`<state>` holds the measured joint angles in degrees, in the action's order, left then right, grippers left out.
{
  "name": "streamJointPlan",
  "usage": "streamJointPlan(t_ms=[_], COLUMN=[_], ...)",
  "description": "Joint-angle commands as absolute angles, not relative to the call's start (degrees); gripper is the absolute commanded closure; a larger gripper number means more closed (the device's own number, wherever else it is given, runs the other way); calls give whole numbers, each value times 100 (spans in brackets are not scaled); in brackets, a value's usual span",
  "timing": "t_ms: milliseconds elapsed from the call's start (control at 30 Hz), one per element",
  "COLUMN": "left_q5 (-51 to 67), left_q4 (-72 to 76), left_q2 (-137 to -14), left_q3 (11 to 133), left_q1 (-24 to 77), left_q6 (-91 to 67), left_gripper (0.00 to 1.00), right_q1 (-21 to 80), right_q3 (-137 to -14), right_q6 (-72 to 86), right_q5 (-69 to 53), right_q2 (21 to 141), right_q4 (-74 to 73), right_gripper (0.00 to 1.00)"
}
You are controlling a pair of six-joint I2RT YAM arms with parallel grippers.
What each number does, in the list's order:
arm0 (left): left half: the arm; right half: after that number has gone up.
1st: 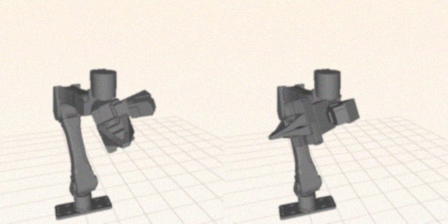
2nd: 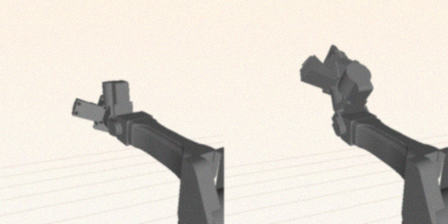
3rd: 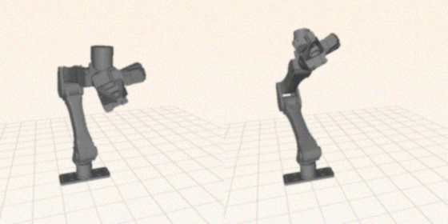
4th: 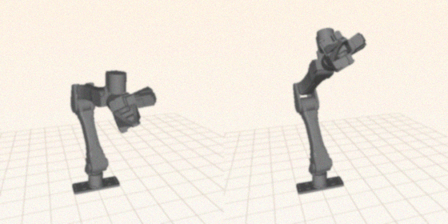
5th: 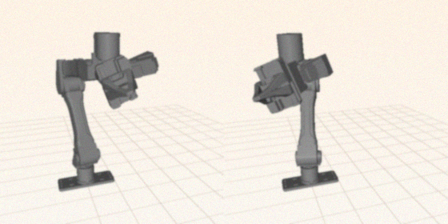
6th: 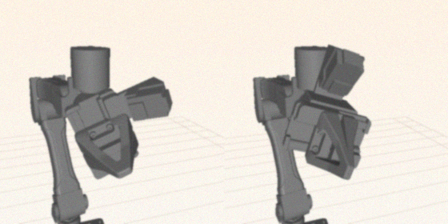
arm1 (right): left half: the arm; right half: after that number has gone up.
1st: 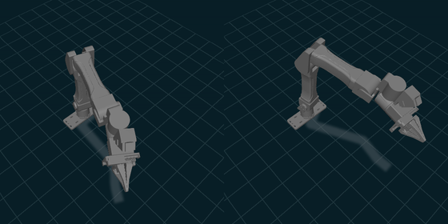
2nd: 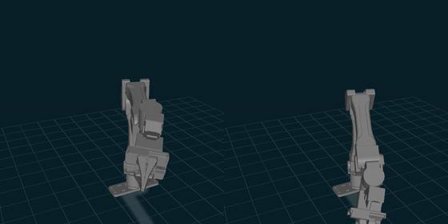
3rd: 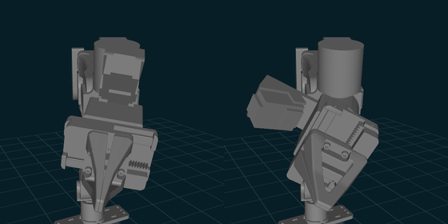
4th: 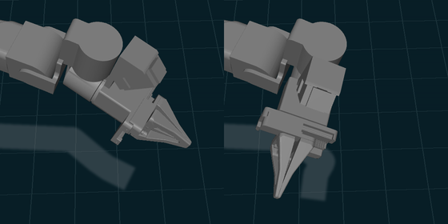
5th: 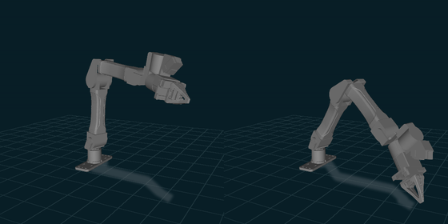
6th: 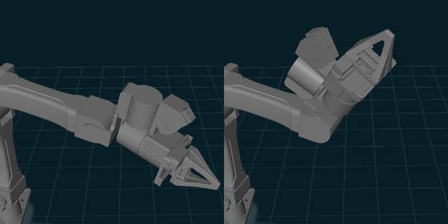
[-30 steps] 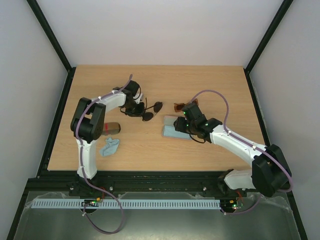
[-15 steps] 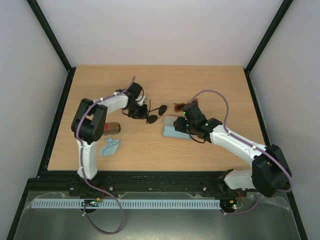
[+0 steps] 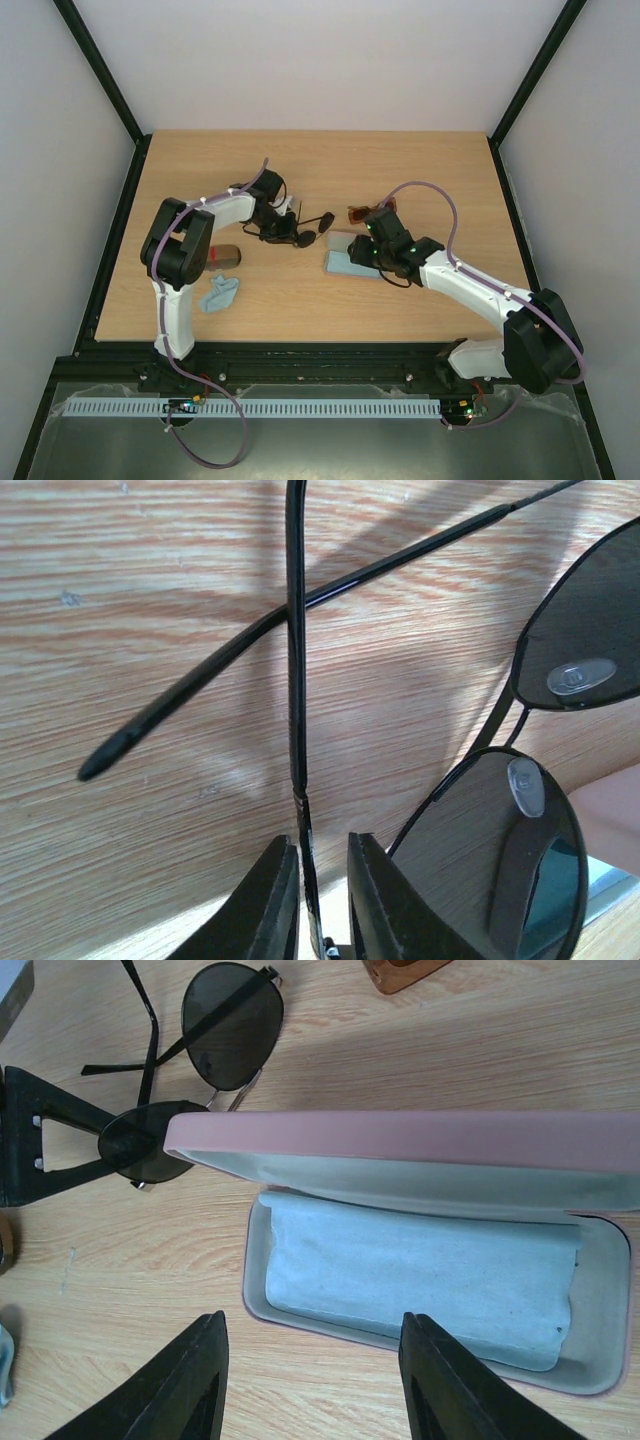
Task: Organize the sunglasses
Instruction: Fold the sunglasses.
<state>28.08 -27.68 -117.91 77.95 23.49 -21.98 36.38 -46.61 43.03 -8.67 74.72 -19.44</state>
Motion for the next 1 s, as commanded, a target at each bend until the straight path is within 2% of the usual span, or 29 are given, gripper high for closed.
streamJointPlan(t_ms=[0,200,433,667,967], left_q5=[2677,2330,1940,1517,978], left_q4=[-2950,-3074,-3085,-3034,-2934], left_q2=[-11770,-11846,-11537,-10479,-9097], left_q3=[7743,7692,7661,7327,7352], left_q1=[2382,2390,2377,2375,2588], left_q6=[-2328,-2370,-2409,-2366,-2095], left_gripper=[86,98,98,98,98], right_q1=[3630,3636,3630,3632,3638], right_q3=[-4596,-4579,-4659,-4910,-6077], right_q6=[4377,4388,4386,4271,4072], right_q5=[-793,-798,-905,-1412,-1837], right_q2=[7427,7436,7394,7349,7495], right_q4=[-2014,-1989,-1954,-1700,-1639], right_gripper=[54,54,54,54,52])
